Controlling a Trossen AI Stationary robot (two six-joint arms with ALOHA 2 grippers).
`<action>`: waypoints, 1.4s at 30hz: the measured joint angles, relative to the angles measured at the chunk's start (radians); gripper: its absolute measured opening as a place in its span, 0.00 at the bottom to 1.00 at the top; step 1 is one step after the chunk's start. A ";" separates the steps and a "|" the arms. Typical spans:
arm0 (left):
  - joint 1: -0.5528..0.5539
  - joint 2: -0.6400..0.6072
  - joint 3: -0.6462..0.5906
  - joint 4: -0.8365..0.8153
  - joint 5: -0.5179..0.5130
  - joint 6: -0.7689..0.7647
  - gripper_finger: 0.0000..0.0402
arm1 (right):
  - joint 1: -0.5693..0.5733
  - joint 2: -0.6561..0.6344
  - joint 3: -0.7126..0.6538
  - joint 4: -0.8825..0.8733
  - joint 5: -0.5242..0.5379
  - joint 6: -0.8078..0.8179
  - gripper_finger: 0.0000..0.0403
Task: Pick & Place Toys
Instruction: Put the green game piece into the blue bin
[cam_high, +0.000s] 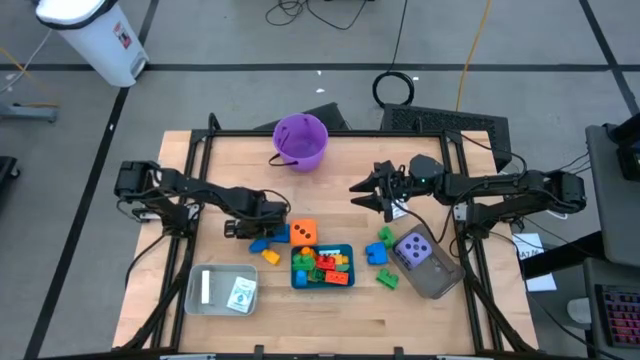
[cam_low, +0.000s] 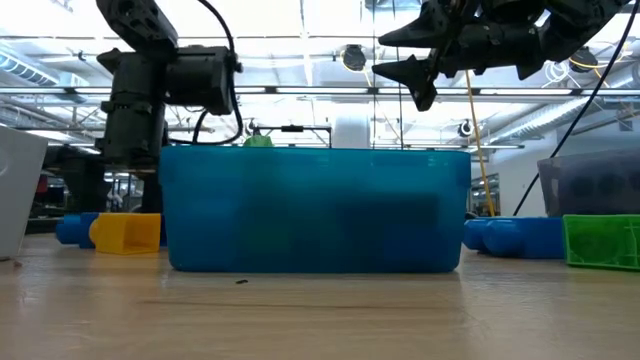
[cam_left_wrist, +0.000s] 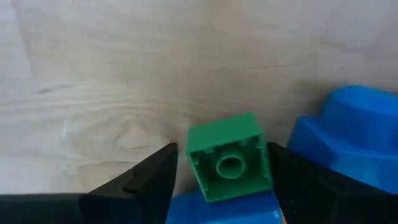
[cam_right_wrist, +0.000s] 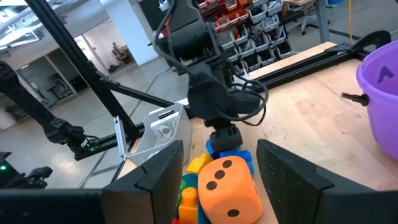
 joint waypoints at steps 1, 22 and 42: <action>0.000 0.012 0.003 0.011 0.015 0.003 0.61 | 0.000 0.000 0.000 0.000 -0.003 0.000 0.49; 0.089 -0.028 0.041 0.016 -0.045 0.202 0.37 | 0.000 0.000 0.000 -0.014 -0.049 0.004 0.49; 0.238 -0.361 0.235 0.603 -0.172 0.433 0.37 | 0.122 0.000 0.180 0.160 0.124 -0.358 0.49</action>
